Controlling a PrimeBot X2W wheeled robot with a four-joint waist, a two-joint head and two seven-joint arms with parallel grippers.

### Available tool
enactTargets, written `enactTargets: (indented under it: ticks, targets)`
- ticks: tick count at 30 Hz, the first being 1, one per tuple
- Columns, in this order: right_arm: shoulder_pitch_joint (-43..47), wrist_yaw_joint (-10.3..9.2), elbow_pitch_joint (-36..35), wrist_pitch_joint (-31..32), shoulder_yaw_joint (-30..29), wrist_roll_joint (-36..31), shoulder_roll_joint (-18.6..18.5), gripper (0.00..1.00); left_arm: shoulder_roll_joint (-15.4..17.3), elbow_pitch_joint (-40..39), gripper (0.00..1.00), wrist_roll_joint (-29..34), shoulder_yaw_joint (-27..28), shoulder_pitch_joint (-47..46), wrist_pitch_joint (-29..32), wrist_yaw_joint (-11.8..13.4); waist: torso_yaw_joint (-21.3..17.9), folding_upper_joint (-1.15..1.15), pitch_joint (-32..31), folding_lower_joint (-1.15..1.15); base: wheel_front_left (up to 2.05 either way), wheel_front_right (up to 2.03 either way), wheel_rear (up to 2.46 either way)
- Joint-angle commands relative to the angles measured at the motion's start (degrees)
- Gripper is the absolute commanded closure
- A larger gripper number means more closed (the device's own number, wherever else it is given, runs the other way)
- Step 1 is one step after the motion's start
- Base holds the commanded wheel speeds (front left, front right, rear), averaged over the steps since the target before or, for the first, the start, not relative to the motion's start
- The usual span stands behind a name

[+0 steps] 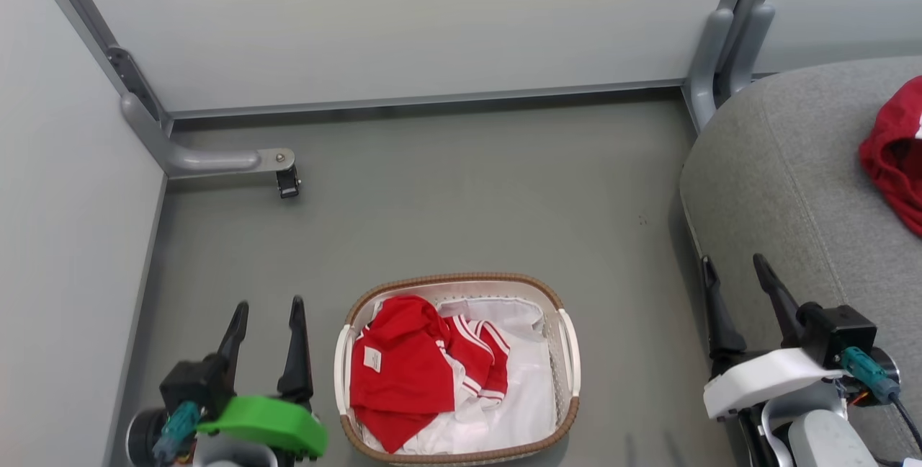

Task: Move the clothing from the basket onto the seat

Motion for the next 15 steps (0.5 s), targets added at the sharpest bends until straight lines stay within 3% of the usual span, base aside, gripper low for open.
enactTargets:
  ticks: [1, 8, 15]
  targets:
    - [-0.82, -0.07, -0.53, -0.28, -0.38, -0.42, -0.23, 0.00, 0.01, -0.06, 0.00, 0.55, -0.26, -2.15, 0.03, -0.32, -0.02, 0.00, 1.24, 0.00, 0.00, 0.00, 0.00]
    - [-3.43, -0.06, -2.69, -0.28, -1.76, -1.58, -0.24, 0.00, 0.42, 2.52, 0.00, 3.19, -3.10, -9.95, 0.45, -1.17, -0.94, 0.00, 7.02, 0.00, 0.00, 0.00, 0.00]
    - [-9.32, -0.06, -5.84, -0.28, -3.46, -2.66, -0.23, 0.00, 0.14, 9.65, 0.00, 7.01, -9.75, -20.99, 3.25, -2.64, -3.38, 0.00, 18.59, 0.00, 0.00, 0.00, 0.00]
